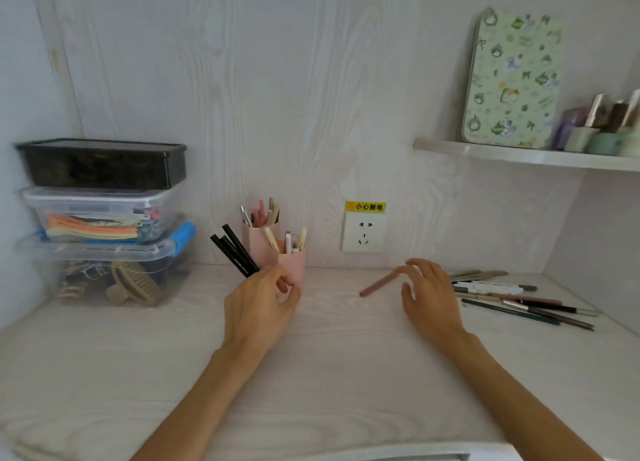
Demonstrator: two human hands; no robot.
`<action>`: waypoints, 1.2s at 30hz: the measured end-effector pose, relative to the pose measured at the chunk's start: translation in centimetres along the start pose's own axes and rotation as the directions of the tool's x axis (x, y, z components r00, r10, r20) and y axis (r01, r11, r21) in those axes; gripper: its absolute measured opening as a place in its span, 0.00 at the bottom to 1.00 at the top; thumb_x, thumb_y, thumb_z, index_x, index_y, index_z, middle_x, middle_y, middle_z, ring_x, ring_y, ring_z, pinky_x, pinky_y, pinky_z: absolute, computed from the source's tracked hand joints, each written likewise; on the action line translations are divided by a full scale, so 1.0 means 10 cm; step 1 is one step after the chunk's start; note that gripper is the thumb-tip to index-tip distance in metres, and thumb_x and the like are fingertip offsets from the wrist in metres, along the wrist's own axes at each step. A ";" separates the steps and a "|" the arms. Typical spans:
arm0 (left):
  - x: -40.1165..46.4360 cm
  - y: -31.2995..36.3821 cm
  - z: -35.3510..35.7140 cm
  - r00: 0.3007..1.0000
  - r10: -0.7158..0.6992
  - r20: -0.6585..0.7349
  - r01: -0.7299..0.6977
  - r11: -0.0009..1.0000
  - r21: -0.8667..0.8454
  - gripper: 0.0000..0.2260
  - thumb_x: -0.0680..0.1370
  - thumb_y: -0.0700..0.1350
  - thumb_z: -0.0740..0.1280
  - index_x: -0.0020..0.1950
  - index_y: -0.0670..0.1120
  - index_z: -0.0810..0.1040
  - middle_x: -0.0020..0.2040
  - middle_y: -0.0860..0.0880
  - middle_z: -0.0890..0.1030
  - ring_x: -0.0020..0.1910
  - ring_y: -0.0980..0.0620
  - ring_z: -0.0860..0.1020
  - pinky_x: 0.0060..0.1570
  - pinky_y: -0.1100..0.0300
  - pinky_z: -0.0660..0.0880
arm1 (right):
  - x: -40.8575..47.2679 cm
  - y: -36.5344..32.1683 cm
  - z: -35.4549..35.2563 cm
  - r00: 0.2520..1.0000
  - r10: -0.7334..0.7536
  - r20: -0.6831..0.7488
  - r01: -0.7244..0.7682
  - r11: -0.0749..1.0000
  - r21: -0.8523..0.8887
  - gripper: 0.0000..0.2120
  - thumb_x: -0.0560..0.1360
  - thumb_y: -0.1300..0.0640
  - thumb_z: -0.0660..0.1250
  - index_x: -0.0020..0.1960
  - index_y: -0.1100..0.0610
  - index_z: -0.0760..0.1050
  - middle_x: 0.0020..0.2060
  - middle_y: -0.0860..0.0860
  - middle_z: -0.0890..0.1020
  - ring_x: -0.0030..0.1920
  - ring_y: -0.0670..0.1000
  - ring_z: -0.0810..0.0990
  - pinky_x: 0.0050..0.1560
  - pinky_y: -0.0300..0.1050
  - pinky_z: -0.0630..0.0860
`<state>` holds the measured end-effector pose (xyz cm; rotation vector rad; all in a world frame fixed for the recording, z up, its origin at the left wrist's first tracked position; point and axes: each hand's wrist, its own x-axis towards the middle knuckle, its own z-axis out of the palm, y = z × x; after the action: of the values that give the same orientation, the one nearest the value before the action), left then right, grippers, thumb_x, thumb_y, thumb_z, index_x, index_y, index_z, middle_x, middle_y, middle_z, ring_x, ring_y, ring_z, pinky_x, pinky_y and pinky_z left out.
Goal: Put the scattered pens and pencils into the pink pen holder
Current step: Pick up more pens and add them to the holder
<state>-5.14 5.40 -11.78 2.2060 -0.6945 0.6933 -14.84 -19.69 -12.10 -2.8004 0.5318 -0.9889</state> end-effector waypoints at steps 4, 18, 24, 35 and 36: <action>0.10 0.32 0.36 0.978 0.062 0.197 -0.052 0.997 -0.052 0.09 0.75 0.53 0.67 0.54 0.54 0.79 0.46 0.59 0.80 0.43 0.59 0.77 0.44 0.61 0.74 | 0.03 0.45 -0.02 0.903 0.379 0.203 -0.328 0.913 -0.244 0.25 0.79 0.49 0.54 0.74 0.55 0.56 0.75 0.58 0.54 0.75 0.61 0.49 0.74 0.59 0.47; 0.07 0.62 0.89 0.958 -0.039 0.285 0.025 0.998 0.054 0.09 0.79 0.50 0.61 0.55 0.54 0.78 0.52 0.55 0.79 0.51 0.53 0.74 0.42 0.60 0.71 | -0.03 0.56 0.04 0.982 0.023 0.188 -0.062 0.977 0.204 0.16 0.76 0.65 0.58 0.58 0.50 0.74 0.57 0.48 0.79 0.59 0.50 0.76 0.57 0.43 0.72; 0.04 0.66 0.55 0.998 -0.039 0.056 0.049 0.984 -0.172 0.08 0.80 0.46 0.61 0.57 0.52 0.77 0.53 0.56 0.78 0.49 0.57 0.76 0.43 0.57 0.76 | -0.03 0.43 -0.01 0.973 0.073 0.217 -0.122 0.967 0.223 0.09 0.76 0.56 0.63 0.54 0.48 0.76 0.54 0.45 0.79 0.56 0.47 0.76 0.52 0.39 0.71; 0.17 0.37 -0.52 0.908 -0.066 -0.414 -0.036 0.972 -0.234 0.09 0.79 0.48 0.62 0.57 0.54 0.78 0.47 0.57 0.79 0.36 0.59 0.75 0.33 0.67 0.67 | 0.14 -0.49 0.32 0.973 0.014 0.232 -0.084 0.953 0.292 0.07 0.73 0.53 0.66 0.49 0.45 0.80 0.52 0.44 0.81 0.55 0.47 0.77 0.52 0.44 0.73; 0.22 0.31 -0.62 0.883 -0.069 -0.463 -0.043 0.973 -0.227 0.09 0.79 0.48 0.63 0.58 0.52 0.78 0.48 0.54 0.79 0.37 0.57 0.75 0.33 0.66 0.68 | 0.13 -0.52 0.36 0.976 0.019 0.218 -0.083 0.955 0.286 0.07 0.74 0.53 0.65 0.49 0.46 0.80 0.52 0.44 0.81 0.55 0.47 0.78 0.50 0.43 0.72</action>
<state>-7.21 7.60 -5.20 1.7308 -0.4786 1.0383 -10.14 -15.32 -12.89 -2.5690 0.3911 -0.6805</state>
